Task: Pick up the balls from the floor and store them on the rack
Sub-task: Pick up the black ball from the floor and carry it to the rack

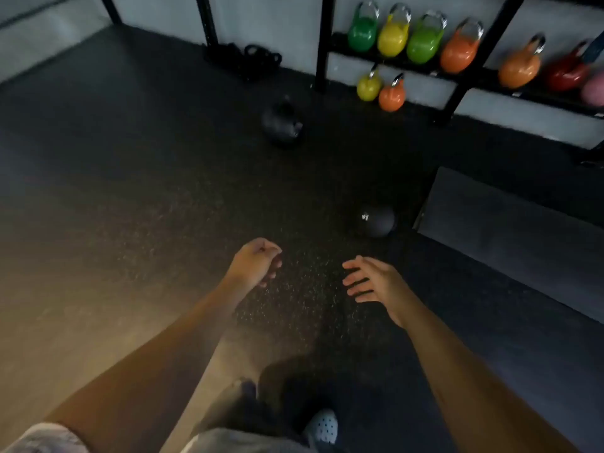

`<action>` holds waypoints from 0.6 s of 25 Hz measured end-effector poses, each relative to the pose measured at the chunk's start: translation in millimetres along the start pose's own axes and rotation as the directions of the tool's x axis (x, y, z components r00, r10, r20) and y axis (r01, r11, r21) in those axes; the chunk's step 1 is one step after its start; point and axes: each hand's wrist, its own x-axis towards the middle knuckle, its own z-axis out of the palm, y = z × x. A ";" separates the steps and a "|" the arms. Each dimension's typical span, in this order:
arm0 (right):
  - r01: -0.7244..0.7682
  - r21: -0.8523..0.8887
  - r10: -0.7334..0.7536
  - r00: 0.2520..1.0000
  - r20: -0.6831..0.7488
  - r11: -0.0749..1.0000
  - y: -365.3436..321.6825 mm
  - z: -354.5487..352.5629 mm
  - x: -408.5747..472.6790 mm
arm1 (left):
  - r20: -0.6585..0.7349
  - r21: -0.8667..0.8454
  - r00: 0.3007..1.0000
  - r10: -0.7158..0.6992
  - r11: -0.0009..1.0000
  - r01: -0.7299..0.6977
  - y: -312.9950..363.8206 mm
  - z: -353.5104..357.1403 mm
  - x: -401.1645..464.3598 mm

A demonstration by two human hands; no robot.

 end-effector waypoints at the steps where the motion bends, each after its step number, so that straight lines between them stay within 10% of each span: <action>1: -0.023 -0.083 0.023 1.000 0.006 0.996 10.3 3.4 9.4 | 0.024 0.027 0.999 -0.042 0.999 0.042 -12.2 2.3 6.4; 8: -0.059 -0.611 0.184 0.972 0.144 0.790 60.5 37.9 106.4 | 0.149 0.462 0.958 -0.245 0.874 0.151 -98.1 3.3 65.4; 15: -0.118 -0.674 0.345 0.914 0.214 0.729 20.7 51.0 206.3 | 0.286 0.597 0.875 -0.390 0.787 0.156 -87.0 -25.2 130.8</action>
